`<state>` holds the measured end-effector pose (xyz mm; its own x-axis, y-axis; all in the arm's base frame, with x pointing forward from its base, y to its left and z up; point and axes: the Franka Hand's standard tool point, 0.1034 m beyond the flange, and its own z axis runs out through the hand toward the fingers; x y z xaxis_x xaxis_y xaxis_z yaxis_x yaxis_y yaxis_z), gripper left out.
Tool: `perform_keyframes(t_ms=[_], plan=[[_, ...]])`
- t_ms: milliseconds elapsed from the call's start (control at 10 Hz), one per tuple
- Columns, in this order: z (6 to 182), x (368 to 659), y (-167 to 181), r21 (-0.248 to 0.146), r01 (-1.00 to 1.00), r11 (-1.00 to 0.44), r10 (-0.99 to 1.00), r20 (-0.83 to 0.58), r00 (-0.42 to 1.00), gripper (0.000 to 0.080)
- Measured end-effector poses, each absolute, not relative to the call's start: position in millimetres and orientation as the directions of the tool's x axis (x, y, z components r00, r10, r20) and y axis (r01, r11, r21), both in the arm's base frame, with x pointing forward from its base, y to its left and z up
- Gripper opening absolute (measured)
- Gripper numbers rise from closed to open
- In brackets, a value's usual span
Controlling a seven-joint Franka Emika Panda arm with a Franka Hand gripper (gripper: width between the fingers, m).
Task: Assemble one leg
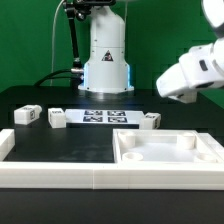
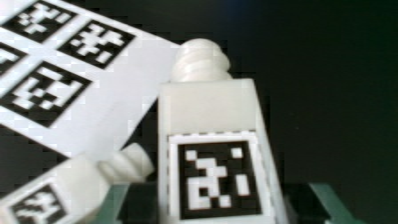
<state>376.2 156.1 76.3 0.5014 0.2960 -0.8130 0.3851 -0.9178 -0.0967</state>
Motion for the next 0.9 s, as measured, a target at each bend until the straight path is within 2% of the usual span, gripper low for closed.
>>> perform_keyframes(t_ms=[100, 200, 300, 400, 500, 600, 700, 900], plan=[[89.6, 388.4, 150.0, -0.103, 0.376, -0.921, 0.303, -0.795, 0.525, 0.0291], [90.1, 388.3, 148.9, -0.100, 0.373, -0.922, 0.301, -0.791, 0.532, 0.0291], [86.3, 389.8, 150.1, -0.101, 0.375, -0.922, 0.307, -0.782, 0.543, 0.0291], [82.4, 403.6, 152.5, -0.091, 0.376, -0.922, 0.331, -0.690, 0.643, 0.0291], [84.7, 400.6, 148.6, -0.090, 0.385, -0.919, 0.347, -0.648, 0.678, 0.0291], [75.8, 409.5, 143.3, -0.112, 0.408, -0.906, 0.393, -0.579, 0.714, 0.0291], [80.8, 417.1, 136.1, -0.119, 0.409, -0.905, 0.401, -0.561, 0.724, 0.0291], [100.2, 437.0, 129.4, -0.106, 0.410, -0.906, 0.407, -0.484, 0.775, 0.0291]])
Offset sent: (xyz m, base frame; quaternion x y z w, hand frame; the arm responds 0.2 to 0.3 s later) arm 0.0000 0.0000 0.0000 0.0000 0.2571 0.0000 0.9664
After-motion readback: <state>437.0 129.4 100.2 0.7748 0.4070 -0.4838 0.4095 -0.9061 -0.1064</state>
